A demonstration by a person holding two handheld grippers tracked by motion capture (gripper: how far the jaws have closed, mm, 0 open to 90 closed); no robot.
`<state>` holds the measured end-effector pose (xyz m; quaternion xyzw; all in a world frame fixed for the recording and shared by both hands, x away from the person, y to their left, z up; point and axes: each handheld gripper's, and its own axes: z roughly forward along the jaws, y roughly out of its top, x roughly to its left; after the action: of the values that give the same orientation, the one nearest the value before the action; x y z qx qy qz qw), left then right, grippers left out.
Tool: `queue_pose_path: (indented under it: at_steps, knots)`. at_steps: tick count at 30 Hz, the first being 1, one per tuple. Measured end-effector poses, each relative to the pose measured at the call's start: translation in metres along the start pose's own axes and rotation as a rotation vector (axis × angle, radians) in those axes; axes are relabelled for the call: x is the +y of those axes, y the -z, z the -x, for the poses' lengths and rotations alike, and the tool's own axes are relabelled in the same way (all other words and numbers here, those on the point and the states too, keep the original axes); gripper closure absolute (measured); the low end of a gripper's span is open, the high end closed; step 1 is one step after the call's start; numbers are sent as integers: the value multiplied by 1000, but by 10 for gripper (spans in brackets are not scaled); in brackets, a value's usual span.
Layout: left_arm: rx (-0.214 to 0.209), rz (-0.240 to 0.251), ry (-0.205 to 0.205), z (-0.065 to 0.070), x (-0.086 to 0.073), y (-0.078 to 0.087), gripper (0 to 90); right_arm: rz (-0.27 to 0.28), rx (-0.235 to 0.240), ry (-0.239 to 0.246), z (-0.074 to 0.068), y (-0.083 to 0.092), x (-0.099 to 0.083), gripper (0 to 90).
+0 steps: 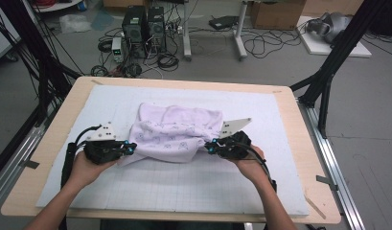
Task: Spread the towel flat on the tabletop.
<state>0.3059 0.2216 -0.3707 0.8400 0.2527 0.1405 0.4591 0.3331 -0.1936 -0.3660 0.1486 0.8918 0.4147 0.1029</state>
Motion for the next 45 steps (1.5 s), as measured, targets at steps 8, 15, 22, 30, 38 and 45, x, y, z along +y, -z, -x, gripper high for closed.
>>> queue_pose_path:
  at_steps: [8,15,22,30,38,45]
  knots:
    - [-12,-9,16,3,5,-5,885,7,-54,-42,10,47,-12,863]
    - [-12,-132,83,-12,-21,-62,883,-99,-73,-166,37,13,-46,861]
    - [16,-110,114,-21,-24,-64,848,-62,-92,-198,46,5,-52,771]
    - [-1,-77,71,-11,-13,-34,665,39,-103,-115,22,25,-34,746]
    - [-16,-135,62,-6,-35,-39,707,18,-30,-68,-7,-5,-28,665]
    - [-17,-175,41,-5,-46,-53,772,-63,14,-76,-16,-37,-37,597]
